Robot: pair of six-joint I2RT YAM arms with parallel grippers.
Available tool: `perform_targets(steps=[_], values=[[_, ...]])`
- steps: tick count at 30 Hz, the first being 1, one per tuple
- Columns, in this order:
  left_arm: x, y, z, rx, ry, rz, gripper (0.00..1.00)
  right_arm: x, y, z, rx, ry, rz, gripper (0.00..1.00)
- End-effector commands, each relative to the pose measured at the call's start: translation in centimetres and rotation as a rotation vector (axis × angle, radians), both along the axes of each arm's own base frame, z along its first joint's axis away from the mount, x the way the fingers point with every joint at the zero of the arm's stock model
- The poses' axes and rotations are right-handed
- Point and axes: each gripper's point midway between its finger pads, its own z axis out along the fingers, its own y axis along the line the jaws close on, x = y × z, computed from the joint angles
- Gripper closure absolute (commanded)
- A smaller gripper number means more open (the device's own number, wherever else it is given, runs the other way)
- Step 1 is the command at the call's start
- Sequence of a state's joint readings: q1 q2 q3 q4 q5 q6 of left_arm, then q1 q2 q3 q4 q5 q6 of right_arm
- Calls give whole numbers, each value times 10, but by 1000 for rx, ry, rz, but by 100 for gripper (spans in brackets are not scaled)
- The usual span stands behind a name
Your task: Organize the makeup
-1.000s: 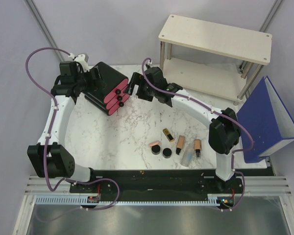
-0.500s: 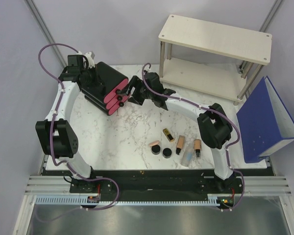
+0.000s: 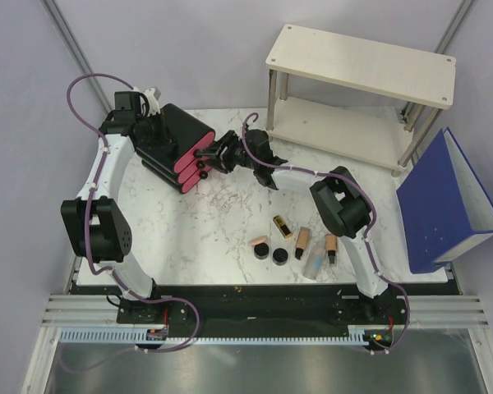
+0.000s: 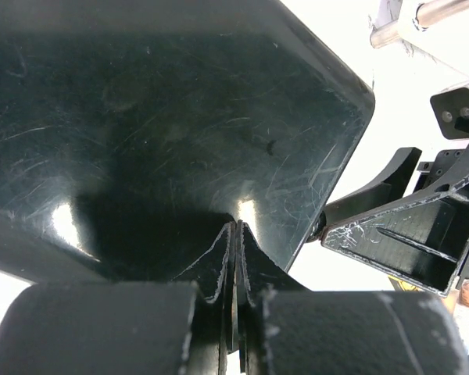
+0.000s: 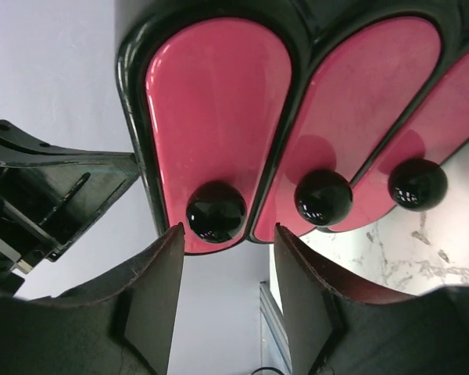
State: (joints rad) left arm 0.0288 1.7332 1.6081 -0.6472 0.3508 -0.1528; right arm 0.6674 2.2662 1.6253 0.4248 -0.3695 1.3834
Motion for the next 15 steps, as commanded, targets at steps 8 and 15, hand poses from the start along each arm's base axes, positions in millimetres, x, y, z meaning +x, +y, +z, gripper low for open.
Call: perform_targets(steps=[8, 15], values=[[-8, 1, -11, 10, 62, -21, 98, 10, 13, 14, 98, -20, 13, 51], [-9, 3, -15, 16, 81, -23, 98, 11, 20, 5, 99, -4, 32, 58]])
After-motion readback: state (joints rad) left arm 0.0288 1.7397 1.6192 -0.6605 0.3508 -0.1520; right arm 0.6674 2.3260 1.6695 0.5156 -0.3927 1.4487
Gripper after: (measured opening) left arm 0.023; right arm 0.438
